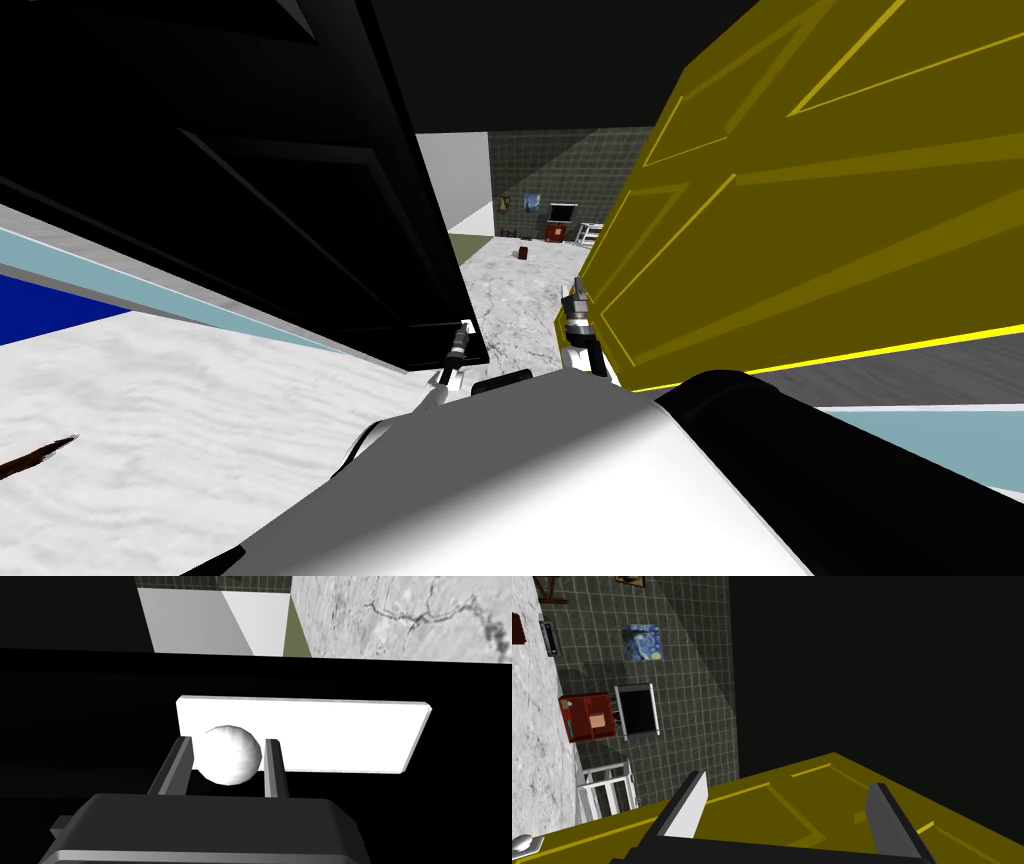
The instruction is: Push the door open
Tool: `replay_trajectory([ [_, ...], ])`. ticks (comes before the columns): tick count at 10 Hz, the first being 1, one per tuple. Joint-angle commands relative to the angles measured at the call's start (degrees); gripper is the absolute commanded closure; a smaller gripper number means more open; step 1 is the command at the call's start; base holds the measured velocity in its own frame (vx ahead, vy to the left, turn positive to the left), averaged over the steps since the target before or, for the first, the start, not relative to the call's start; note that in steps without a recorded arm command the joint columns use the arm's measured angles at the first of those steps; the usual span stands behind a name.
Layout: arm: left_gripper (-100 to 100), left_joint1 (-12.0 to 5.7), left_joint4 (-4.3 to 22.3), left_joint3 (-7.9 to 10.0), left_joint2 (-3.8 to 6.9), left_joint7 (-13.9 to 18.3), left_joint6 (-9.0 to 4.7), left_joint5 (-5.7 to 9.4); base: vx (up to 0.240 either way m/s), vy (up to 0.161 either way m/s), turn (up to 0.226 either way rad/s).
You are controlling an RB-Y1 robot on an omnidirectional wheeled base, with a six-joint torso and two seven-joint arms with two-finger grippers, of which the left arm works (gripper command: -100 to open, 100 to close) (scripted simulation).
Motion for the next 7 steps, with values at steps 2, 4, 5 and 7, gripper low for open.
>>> replay_trajectory([
  [2, 100, 0.07, 0.01, 0.01, 0.01, 0.02, -0.06, 0.02, -0.007, 0.001, 0.003],
  [4, 100, 0.20, 0.05, 0.60, 0.38, -0.28, 0.17, 0.47, 0.048, -0.010, 0.006],
  [5, 100, 0.20, 0.05, 0.60, 0.38, -0.28, 0.17, 0.47, 0.109, -0.055, 0.027],
  [7, 100, 0.30, -0.03, 1.56, 0.89, -0.70, 0.35, 1.21, 0.151, -0.078, 0.040],
])
